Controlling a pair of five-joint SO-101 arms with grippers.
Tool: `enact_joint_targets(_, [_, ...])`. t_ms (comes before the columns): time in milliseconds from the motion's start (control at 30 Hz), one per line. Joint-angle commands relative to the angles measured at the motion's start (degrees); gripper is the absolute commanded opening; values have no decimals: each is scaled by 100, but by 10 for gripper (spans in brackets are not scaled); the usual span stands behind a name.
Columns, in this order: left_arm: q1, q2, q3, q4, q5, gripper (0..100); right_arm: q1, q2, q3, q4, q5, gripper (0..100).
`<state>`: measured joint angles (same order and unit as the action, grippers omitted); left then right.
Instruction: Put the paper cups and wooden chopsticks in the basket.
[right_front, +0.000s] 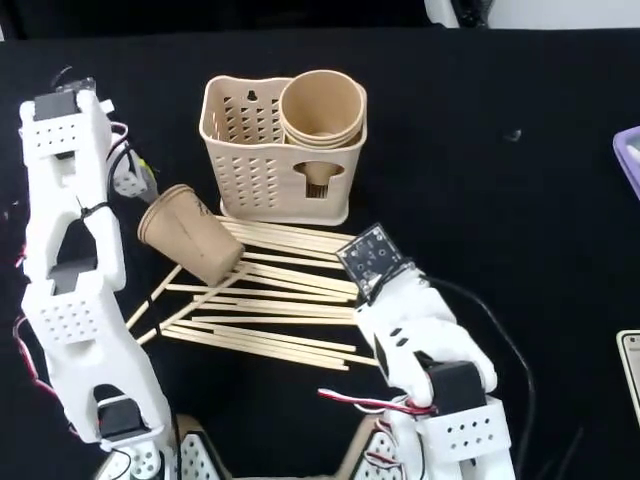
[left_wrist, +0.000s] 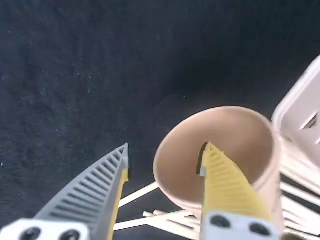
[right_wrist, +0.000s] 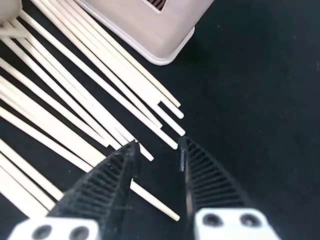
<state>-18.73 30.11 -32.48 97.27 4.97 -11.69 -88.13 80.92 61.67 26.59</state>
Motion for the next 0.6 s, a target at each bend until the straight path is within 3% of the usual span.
enact_joint_targets(0, [-92,-185,-22,149,-387,235,123,-75,-40,-149,-53,137])
enact_joint_targets(333, [66,-1301,1376,352,-2057,237,123,-75,-40,-158,-53,138])
enact_joint_targets(567, [435,-1925,1851,352,-2101,235,123,-75,-22,-158,-53,138])
